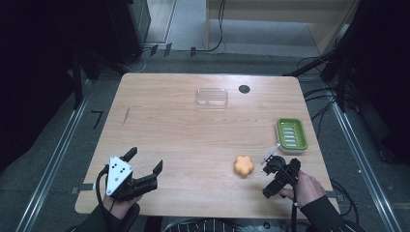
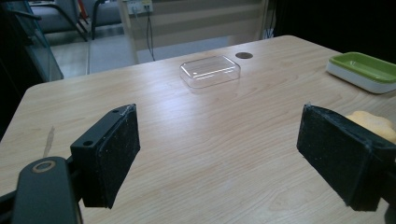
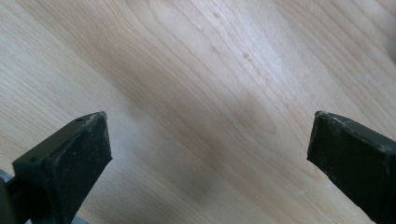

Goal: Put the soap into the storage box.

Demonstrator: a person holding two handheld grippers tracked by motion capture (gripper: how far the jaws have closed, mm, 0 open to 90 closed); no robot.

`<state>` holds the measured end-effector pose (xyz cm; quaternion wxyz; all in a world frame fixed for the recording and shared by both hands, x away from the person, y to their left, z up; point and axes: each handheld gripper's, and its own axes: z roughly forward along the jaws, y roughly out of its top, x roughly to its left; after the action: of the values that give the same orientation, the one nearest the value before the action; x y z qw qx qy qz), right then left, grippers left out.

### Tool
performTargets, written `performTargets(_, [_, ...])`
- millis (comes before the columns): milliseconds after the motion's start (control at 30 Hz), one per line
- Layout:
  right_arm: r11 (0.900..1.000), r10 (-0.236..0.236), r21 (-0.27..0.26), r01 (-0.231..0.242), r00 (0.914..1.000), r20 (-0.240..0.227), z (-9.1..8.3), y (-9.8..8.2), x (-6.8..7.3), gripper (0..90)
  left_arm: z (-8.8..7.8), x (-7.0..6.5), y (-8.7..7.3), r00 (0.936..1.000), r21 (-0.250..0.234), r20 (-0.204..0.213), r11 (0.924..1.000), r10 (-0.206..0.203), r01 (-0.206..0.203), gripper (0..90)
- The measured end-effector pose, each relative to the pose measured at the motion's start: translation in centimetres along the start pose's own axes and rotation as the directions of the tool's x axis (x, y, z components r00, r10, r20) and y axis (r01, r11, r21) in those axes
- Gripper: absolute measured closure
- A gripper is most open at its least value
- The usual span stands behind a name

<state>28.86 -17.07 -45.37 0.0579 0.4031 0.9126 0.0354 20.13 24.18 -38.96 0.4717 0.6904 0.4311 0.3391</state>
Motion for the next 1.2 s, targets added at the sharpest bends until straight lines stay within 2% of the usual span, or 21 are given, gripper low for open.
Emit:
performTargets(367, [0.999, -0.032, -0.001, 0.032, 0.9994, -0.010, 0.2, 1.6, 0.7, 0.0, 0.0, 0.0, 0.0, 1.0000, 0.000, 0.000, 1.0000, -0.001, 0.001, 13.7])
performTargets(1200, [0.999, -0.049, -0.006, 0.049, 0.9985, -0.022, 0.6, 4.3, 1.2, 0.0, 0.0, 0.1, 0.0, 1.0000, 0.001, 0.000, 1.0000, 0.000, 0.000, 13.7])
